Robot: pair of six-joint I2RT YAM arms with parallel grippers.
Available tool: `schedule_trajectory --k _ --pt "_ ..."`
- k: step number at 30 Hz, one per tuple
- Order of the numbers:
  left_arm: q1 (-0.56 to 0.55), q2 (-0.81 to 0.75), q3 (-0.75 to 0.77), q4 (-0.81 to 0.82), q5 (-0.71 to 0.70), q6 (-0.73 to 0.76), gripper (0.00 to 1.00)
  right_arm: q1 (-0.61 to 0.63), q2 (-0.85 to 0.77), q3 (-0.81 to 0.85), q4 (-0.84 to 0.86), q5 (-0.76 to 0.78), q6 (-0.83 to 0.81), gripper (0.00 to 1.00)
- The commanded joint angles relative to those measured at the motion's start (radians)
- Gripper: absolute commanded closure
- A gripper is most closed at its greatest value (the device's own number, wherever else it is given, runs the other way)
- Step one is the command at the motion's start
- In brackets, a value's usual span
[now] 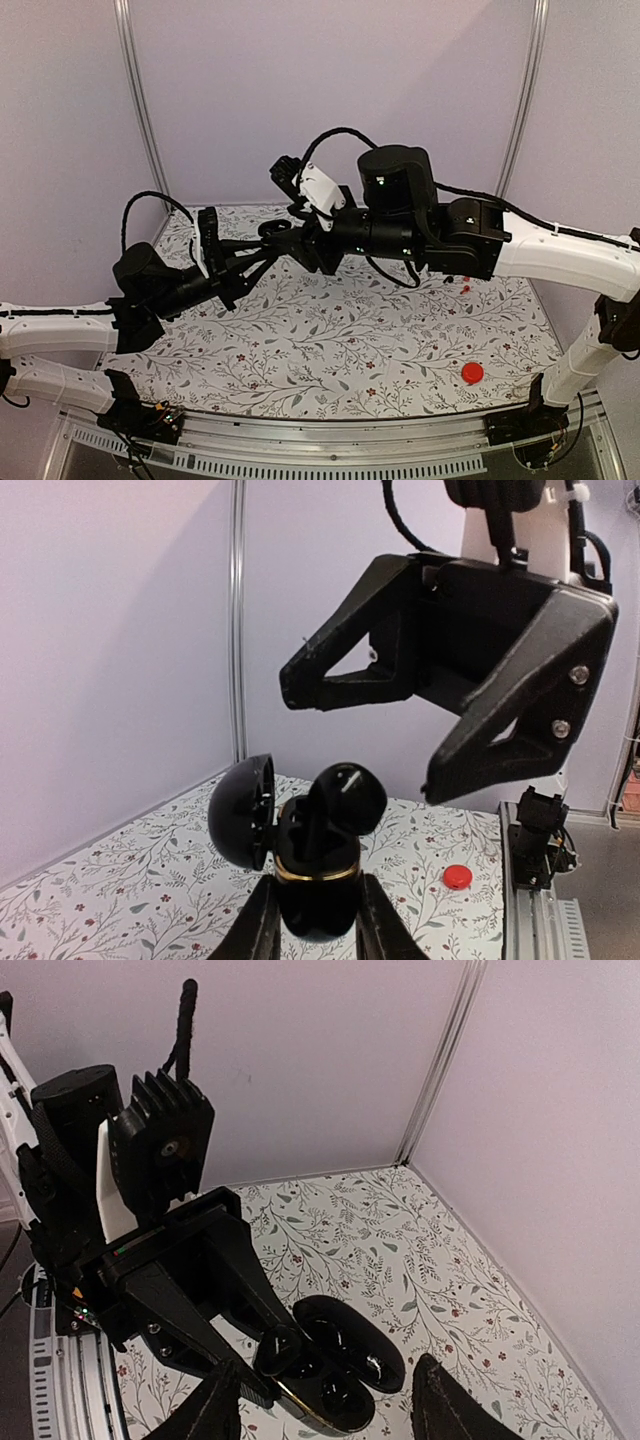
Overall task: Insert the wireless bluetooth earbuds into the charging case
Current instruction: Adjust the left earbud in the left side groove of the charging case, then pick up the left earbud from the left side groove of the charging case.
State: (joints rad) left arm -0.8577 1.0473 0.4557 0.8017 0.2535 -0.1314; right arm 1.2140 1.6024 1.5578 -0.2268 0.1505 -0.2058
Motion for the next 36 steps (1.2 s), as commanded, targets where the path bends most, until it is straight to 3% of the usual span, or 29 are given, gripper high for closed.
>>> schedule_trajectory --k 1,16,36 --pt "-0.015 -0.001 0.017 0.02 0.005 0.007 0.78 -0.006 -0.04 -0.005 0.045 -0.063 -0.013 0.45" --pt "-0.015 -0.005 0.022 0.017 -0.006 0.008 0.78 0.003 -0.02 0.005 -0.01 -0.11 0.025 0.67" --pt "-0.016 -0.006 0.02 0.024 -0.003 0.006 0.78 0.011 0.03 0.03 -0.032 -0.03 0.043 0.77"
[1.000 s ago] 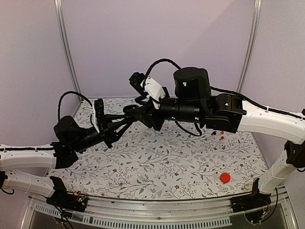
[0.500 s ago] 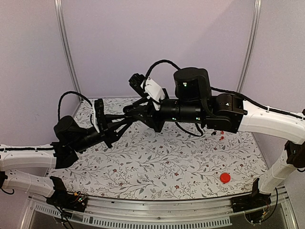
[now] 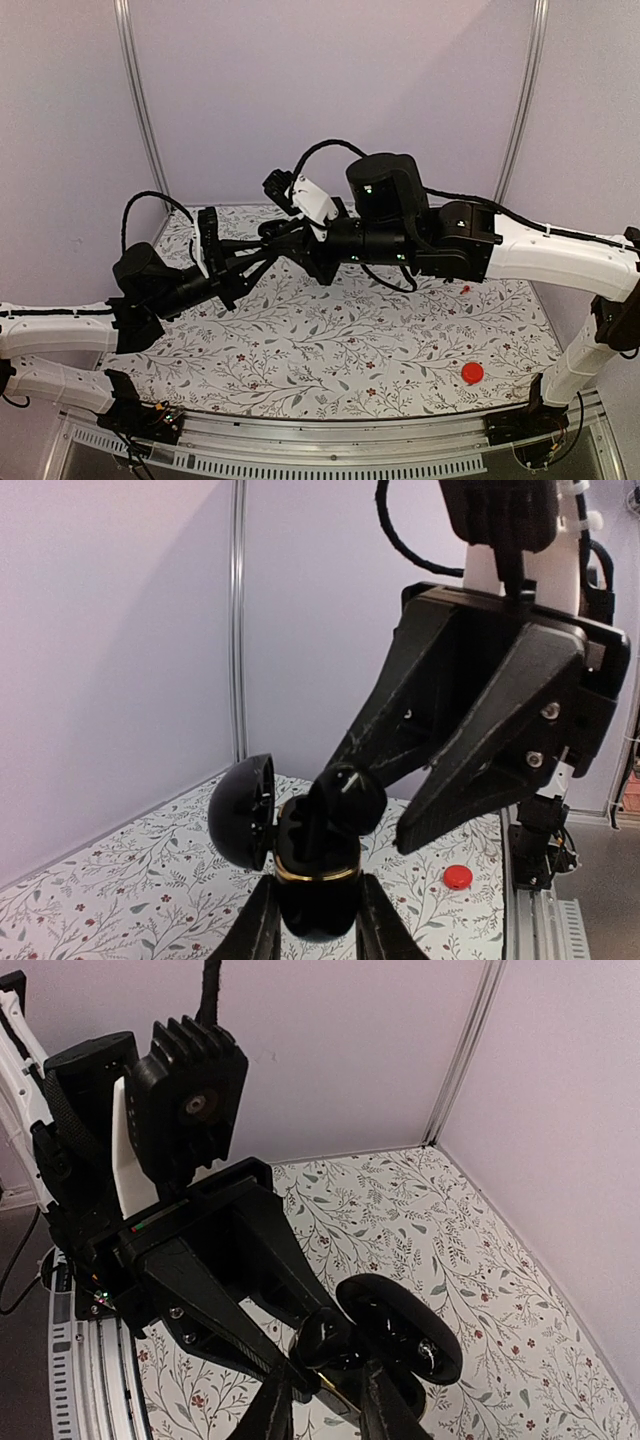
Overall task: Insert the wireless bluetooth earbuds into the charging case
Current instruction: Pick up the left earbud from the left side groove of the charging case.
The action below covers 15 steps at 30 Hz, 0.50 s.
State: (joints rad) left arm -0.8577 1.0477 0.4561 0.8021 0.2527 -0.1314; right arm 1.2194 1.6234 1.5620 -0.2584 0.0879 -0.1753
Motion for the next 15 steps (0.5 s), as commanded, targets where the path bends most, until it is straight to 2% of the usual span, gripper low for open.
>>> schedule_trajectory --k 1,15 --pt "-0.016 -0.005 0.019 0.023 -0.001 0.006 0.78 0.006 0.009 0.026 0.002 0.034 0.013 0.78" --pt "-0.016 -0.002 0.018 0.025 0.005 0.005 0.78 0.005 0.007 0.033 0.024 0.054 0.011 0.81"
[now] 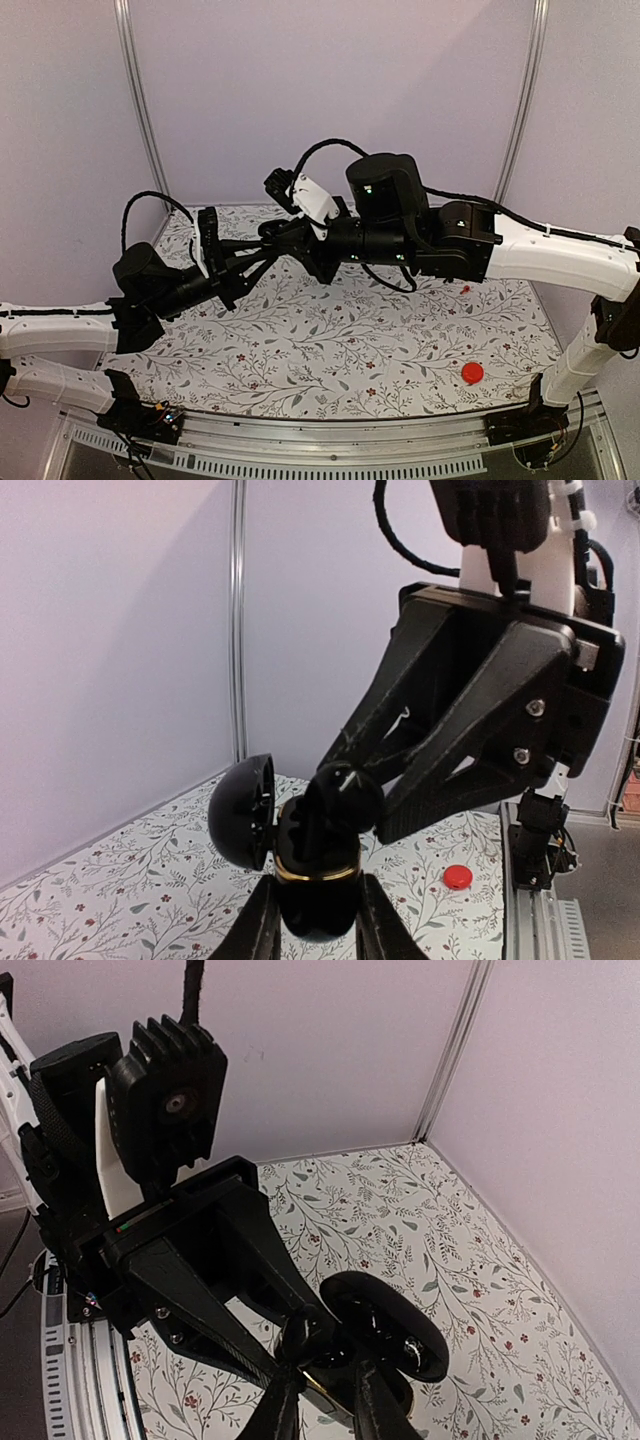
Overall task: Insert the wireless bluetooth earbuds into the charging case
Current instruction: Pick up the left earbud from the left side groove of the charging case.
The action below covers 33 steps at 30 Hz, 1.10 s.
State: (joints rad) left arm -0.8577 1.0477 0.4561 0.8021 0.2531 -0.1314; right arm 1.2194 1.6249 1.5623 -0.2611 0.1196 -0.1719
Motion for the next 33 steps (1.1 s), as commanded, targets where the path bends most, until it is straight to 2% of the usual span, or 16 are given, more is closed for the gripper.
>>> schedule_trajectory --k 1,22,33 --pt "-0.017 -0.002 0.018 0.025 0.005 0.004 0.78 0.005 0.006 0.033 0.029 0.026 0.008 0.81" --pt "-0.026 0.003 0.024 0.018 0.005 0.008 0.78 -0.004 0.021 0.054 0.032 0.054 0.003 0.81" --pt "-0.026 0.001 0.022 0.022 -0.017 0.005 0.78 -0.009 -0.055 -0.019 0.021 0.011 0.009 0.81"
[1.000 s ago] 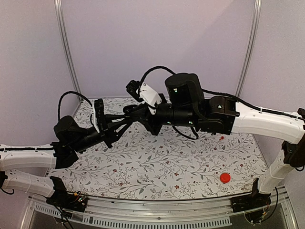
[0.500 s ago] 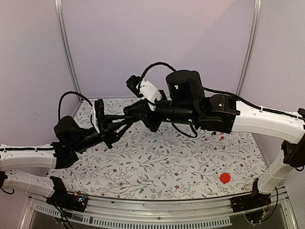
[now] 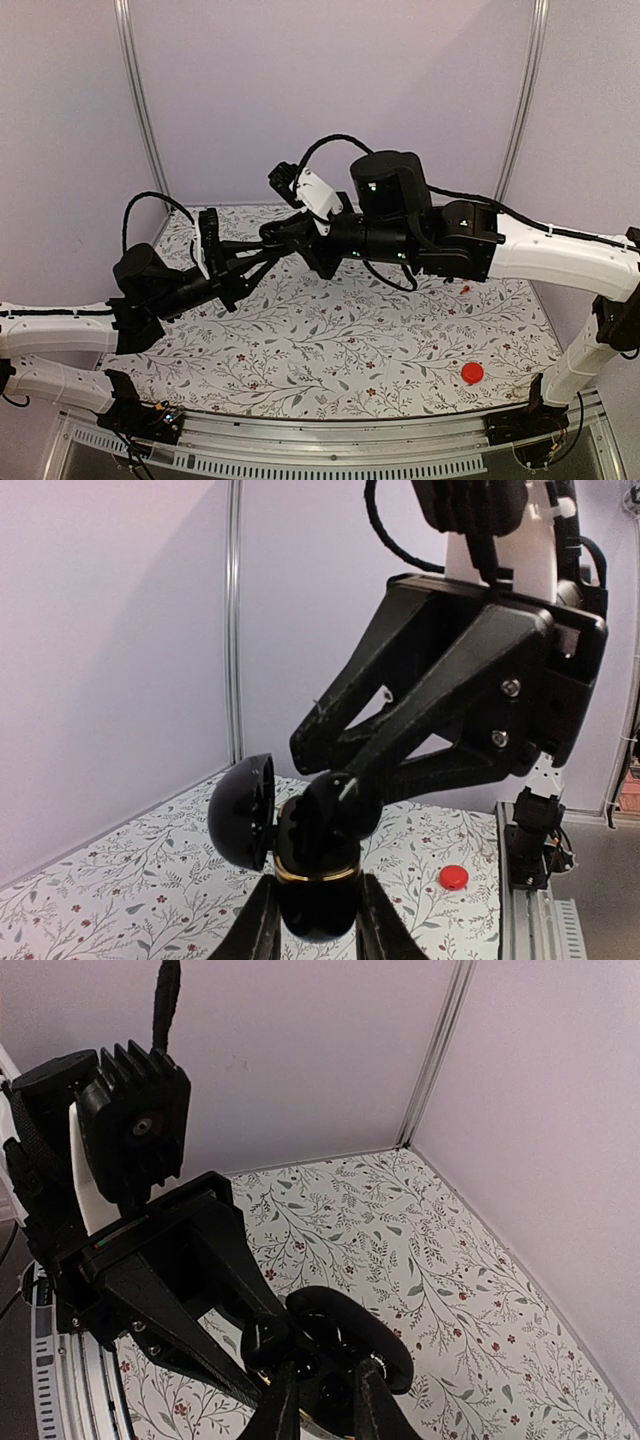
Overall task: Insert the wireless bluetooth earbuds into the charging case
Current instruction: Pick up the left earbud from the left side groove of the charging case.
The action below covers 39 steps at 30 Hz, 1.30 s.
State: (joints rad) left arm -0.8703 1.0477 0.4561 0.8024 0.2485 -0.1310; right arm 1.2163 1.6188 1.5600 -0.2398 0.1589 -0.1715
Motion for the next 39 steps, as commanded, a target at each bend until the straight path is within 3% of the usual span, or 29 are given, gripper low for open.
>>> schedule_trajectory --k 1,16,25,39 --pt "-0.013 0.003 0.022 0.021 -0.012 0.004 0.78 -0.006 -0.047 -0.016 -0.005 -0.033 0.01 0.81" --pt "-0.014 0.006 0.026 0.019 -0.008 0.003 0.78 0.021 -0.042 -0.005 -0.001 -0.087 0.002 0.8" --pt "-0.013 0.001 0.069 -0.048 0.014 0.03 0.78 0.023 0.003 0.058 -0.009 -0.023 -0.014 0.79" --pt "-0.013 0.002 0.057 -0.014 0.016 0.018 0.78 0.016 0.012 0.065 -0.003 0.08 -0.02 0.8"
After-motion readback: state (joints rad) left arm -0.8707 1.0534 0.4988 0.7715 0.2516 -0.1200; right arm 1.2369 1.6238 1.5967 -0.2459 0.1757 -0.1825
